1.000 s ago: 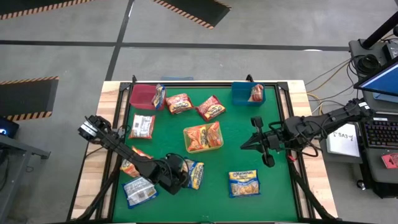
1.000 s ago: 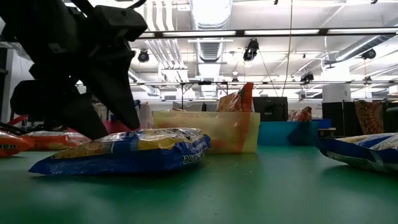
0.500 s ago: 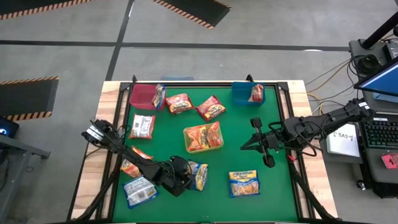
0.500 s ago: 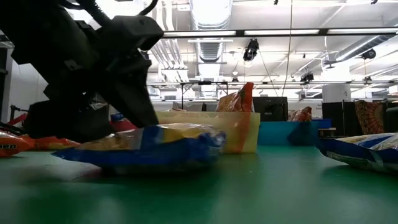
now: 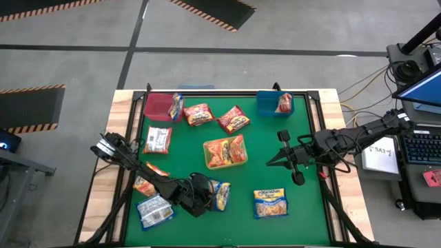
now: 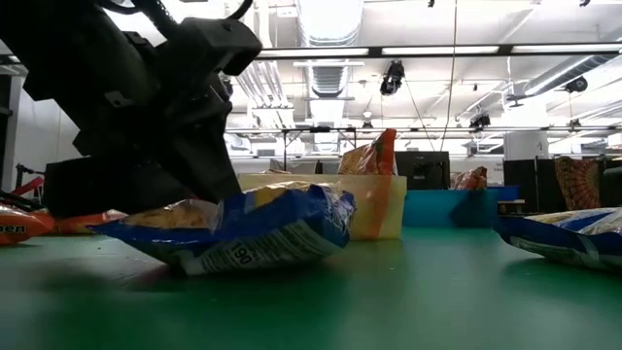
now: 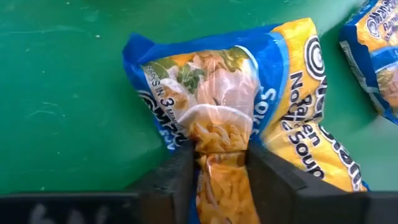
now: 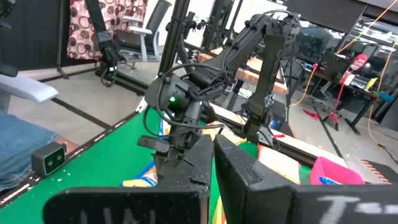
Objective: Sort Maruchan noodles
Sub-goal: Put the blue noodle pack into the red bin
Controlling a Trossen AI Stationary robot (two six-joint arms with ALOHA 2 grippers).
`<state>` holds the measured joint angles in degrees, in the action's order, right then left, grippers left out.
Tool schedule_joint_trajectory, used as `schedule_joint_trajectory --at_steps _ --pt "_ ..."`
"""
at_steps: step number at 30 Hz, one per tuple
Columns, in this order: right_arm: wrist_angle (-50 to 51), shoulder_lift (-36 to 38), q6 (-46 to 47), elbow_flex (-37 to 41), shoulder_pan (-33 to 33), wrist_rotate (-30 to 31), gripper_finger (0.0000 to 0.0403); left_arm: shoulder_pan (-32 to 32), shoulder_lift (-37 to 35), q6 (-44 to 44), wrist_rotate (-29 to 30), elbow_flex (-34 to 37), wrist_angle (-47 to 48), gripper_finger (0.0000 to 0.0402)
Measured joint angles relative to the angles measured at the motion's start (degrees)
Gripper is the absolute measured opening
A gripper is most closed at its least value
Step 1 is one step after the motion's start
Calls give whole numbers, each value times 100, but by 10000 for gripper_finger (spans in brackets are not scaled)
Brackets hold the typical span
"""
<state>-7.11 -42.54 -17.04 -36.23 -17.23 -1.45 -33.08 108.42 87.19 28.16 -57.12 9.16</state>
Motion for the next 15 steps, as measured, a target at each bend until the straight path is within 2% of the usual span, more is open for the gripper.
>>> schedule_joint_trajectory --at_steps 9,15 --pt "0 0 -4 0 0 0 9 -2 -313 -846 -164 29 177 15" --pt "0 0 -72 0 0 2 9 -13 -778 -1809 -165 4 231 6"
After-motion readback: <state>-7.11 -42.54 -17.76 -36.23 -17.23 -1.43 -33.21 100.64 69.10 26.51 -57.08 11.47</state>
